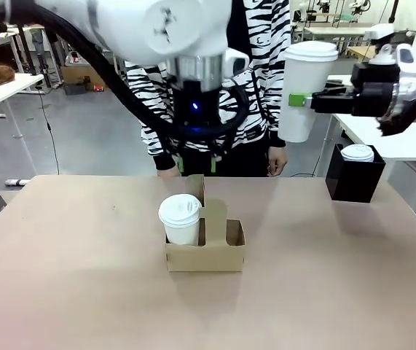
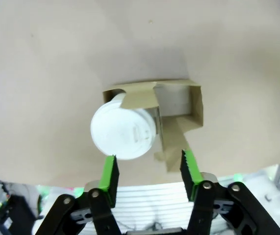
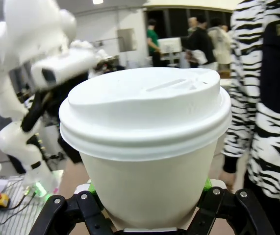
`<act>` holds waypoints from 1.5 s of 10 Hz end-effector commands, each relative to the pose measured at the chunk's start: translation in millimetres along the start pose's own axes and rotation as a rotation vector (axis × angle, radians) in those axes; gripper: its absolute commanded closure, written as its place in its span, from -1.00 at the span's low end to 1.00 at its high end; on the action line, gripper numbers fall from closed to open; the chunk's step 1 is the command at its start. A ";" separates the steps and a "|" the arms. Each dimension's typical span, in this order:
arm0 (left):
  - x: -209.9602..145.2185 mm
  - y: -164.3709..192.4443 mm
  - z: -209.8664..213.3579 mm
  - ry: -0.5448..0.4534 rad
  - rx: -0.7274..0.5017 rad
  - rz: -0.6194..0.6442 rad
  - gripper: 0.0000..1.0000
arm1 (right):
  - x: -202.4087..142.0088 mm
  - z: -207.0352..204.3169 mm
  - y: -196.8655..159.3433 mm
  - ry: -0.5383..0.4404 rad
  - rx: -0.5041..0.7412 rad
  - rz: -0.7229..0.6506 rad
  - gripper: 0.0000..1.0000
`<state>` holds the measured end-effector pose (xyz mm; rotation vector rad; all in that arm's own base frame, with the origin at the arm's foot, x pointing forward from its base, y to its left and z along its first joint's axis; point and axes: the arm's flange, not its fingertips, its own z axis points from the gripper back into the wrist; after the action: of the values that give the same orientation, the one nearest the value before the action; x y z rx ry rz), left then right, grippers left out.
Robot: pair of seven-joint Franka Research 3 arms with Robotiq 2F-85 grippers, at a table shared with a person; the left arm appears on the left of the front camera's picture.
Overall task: Pour a drink into a cup and package it in a carrier.
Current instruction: Insert the held 600 ml Paper Cup into the Cup Carrier.
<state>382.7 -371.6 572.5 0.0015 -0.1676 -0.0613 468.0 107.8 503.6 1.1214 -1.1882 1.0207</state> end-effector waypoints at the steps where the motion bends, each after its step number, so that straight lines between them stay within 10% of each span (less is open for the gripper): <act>1: -1.7 45.5 27.0 0.046 0.012 -0.199 -1.00 | -9.7 -29.6 -14.3 0.031 0.159 0.051 -0.60; 7: -3.0 197.8 15.1 -0.086 -0.185 -0.758 -1.00 | -91.0 -94.0 -0.7 -0.058 0.313 0.149 -0.60; 15: 6.0 224.8 -6.5 -0.100 -0.213 -0.734 -1.00 | -112.0 -105.5 -1.4 -0.025 0.379 0.100 -0.60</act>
<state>408.8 -167.7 587.2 -0.0856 -0.2192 -0.7704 473.5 204.6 393.4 1.3348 -1.1145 1.3240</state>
